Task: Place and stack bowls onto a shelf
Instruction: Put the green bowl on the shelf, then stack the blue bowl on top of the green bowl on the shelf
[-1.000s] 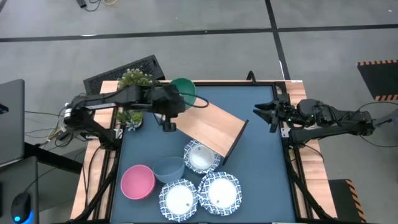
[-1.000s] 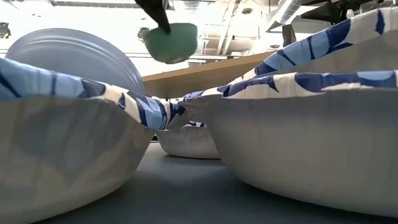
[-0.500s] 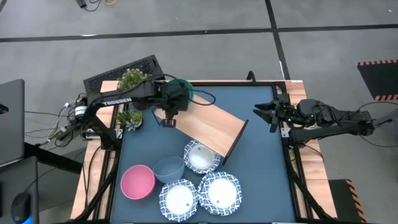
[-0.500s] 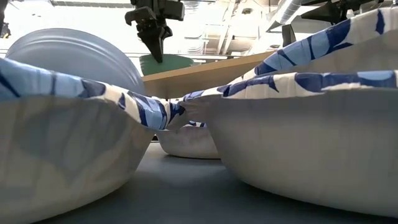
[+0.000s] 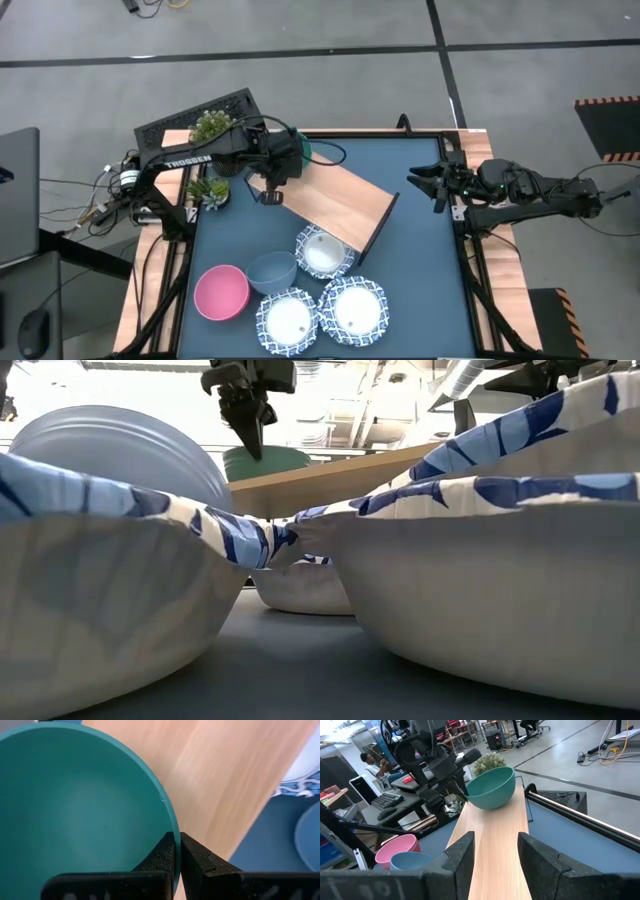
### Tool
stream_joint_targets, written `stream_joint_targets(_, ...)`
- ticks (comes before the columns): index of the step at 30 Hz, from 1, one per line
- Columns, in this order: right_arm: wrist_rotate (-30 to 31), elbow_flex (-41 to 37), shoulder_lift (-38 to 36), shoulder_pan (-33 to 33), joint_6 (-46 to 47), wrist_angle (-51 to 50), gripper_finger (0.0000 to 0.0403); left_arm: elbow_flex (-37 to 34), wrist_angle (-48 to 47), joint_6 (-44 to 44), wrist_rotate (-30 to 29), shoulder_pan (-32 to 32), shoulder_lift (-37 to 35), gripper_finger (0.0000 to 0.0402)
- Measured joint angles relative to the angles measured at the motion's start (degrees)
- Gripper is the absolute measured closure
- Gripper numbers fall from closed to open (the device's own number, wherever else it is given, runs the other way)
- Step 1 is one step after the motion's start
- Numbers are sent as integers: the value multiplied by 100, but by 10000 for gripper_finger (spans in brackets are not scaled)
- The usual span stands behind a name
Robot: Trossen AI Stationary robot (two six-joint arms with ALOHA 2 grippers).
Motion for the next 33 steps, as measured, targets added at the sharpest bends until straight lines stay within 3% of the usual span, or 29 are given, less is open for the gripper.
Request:
stream_joint_targets(15,0,0,0,0,0,2,226,1,-125,-163,328,-121,0,387)
stream_joint_targets(25,0,0,0,-1,-50,1,226,24,-161,-449,450,-119,3,279)
stream_joint_targets(33,0,0,7,0,-70,2,226,677,-739,-639,444,-209,9,214)
